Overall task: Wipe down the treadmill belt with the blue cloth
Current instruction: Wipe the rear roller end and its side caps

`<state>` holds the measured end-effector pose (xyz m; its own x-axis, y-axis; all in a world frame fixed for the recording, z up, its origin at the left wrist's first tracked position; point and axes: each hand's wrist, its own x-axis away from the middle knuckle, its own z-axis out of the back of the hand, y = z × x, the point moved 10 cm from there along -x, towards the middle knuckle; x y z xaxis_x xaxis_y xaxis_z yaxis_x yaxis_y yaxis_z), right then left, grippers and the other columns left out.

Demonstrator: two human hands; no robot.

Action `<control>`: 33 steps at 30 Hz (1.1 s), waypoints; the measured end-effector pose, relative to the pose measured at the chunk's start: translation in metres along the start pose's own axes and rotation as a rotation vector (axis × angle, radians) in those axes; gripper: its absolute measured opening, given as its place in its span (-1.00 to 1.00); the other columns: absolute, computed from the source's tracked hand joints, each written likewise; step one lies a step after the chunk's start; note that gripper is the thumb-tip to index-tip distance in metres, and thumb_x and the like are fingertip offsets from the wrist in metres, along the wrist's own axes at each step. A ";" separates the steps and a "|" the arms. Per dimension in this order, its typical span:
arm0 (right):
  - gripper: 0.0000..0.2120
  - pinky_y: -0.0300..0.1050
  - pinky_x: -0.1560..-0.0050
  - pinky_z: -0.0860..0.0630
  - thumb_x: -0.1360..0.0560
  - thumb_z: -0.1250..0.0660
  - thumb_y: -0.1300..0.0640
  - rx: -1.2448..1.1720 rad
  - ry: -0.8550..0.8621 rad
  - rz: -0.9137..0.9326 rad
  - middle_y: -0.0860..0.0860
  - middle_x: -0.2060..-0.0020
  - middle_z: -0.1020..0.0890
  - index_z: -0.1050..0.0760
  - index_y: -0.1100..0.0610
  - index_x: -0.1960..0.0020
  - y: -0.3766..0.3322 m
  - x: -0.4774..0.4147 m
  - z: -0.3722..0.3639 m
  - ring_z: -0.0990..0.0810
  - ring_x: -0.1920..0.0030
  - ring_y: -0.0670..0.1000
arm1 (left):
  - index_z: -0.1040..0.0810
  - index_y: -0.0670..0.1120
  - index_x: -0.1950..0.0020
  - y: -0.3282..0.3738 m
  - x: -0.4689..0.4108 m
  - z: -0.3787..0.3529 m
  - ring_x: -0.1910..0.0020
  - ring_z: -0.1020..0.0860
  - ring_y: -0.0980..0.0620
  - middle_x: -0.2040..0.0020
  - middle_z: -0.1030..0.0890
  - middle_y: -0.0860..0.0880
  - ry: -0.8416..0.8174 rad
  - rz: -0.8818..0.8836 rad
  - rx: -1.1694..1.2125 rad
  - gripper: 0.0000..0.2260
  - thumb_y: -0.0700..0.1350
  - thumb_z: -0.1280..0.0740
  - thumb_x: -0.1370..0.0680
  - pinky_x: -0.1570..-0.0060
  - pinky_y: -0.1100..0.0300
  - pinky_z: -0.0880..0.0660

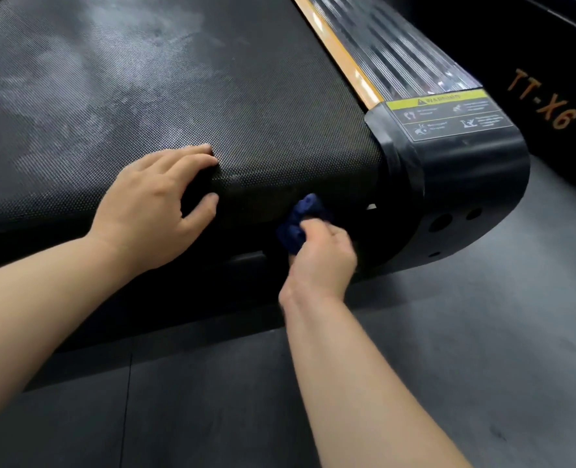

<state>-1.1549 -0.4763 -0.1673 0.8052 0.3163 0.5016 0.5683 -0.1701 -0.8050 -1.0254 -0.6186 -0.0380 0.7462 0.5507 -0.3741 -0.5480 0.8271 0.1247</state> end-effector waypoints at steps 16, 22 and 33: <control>-0.84 -0.20 0.20 -0.43 -0.51 -0.14 0.30 0.047 0.135 0.069 -0.05 0.21 -0.48 -0.39 0.06 0.07 -0.011 -0.009 0.000 -0.48 0.17 0.02 | -0.44 -0.07 -0.36 -0.002 0.004 -0.004 -0.37 -0.40 -0.04 -0.41 -0.41 0.00 -0.030 -0.009 -0.030 -0.47 0.16 -0.13 -0.47 -0.41 0.05 -0.23; -0.81 -0.32 0.30 -0.39 -0.50 -0.18 0.32 0.090 -0.101 -0.050 -0.02 0.14 -0.53 -0.39 0.10 -0.05 0.026 0.026 -0.029 -0.49 0.22 -0.08 | -0.48 -0.04 -0.34 -0.008 0.005 0.003 -0.37 -0.39 -0.01 -0.39 -0.44 0.00 -0.015 0.012 0.091 -0.52 0.12 -0.14 -0.49 -0.42 0.14 -0.21; -0.78 0.14 -0.01 -0.56 -0.40 -0.12 0.33 0.006 0.093 0.054 0.02 0.18 -0.52 -0.36 0.03 0.11 0.021 0.030 -0.033 -0.53 0.17 0.07 | -0.42 -0.04 -0.38 -0.023 0.030 0.007 -0.41 -0.34 0.00 -0.42 -0.40 -0.03 -0.019 0.000 -0.019 -0.46 0.13 -0.15 -0.45 -0.45 0.12 -0.06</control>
<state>-1.1136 -0.5015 -0.1583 0.8470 0.2191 0.4844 0.5229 -0.1785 -0.8335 -0.9875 -0.6204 -0.0452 0.7534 0.5525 -0.3566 -0.5546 0.8252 0.1070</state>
